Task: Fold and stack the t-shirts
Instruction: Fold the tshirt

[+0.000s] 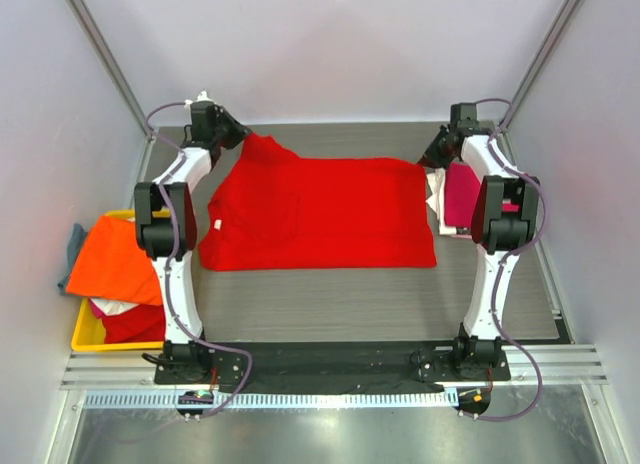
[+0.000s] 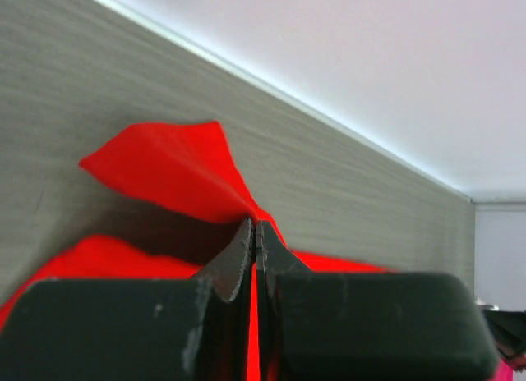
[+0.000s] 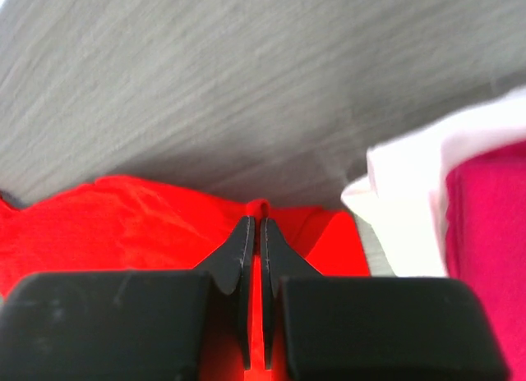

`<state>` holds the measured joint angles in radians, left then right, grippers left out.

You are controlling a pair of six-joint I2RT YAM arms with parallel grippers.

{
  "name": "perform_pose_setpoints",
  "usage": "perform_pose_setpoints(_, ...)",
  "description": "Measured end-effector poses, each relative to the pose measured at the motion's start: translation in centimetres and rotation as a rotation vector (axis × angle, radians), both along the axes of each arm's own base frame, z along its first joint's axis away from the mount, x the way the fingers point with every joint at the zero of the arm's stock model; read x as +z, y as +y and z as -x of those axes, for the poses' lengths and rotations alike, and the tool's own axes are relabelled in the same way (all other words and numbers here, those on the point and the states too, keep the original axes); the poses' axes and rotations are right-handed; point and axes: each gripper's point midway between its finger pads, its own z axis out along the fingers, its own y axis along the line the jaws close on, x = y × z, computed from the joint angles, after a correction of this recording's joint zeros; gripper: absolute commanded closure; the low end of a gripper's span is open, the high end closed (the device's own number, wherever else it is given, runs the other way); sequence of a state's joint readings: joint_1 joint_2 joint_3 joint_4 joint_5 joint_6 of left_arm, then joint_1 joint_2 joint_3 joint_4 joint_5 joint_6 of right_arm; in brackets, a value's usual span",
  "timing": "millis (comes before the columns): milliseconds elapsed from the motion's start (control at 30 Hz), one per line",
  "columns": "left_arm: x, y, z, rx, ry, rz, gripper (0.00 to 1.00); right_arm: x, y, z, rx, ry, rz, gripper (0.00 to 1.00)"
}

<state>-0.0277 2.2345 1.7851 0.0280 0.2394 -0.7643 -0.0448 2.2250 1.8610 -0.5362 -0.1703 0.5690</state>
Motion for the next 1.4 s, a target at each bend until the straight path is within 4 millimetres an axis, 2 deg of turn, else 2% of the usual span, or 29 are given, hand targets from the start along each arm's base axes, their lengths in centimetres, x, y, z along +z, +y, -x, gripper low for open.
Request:
perform_pose_setpoints(233,3.0,0.2,4.2,-0.006,-0.051,-0.012,1.00,0.1,0.8,2.5,0.009,0.025,-0.022,0.99)
perform_pose_setpoints(533,6.2,0.2,9.7,0.012,-0.122,-0.046,1.00,2.6,1.1,5.1,0.010,-0.015,-0.024,0.99)
perform_pose_setpoints(733,7.8,0.2,13.1,0.030,-0.171,-0.090,1.00,3.2,0.9,7.2,-0.010,-0.019,-0.018,0.99)
perform_pose_setpoints(867,7.7,0.2,14.5,0.049,-0.177,-0.128,1.00,3.1,0.6,8.7,-0.029,-0.016,-0.006,0.99)
perform_pose_setpoints(1167,3.9,0.6,18.5,0.109,-0.108,-0.204,1.00,2.1,0.1,11.4,-0.061,0.003,0.019,0.99)
perform_pose_setpoints(1333,3.4,1.6,20.8,0.165,-0.106,-0.240,1.00,1.3,-0.2,12.6,-0.079,0.020,0.030,0.99)
perform_pose_setpoints(1400,3.8,1.8,21.3,0.179,-0.119,-0.244,1.00,0.8,-0.2,13.0,-0.085,0.028,0.030,0.99)
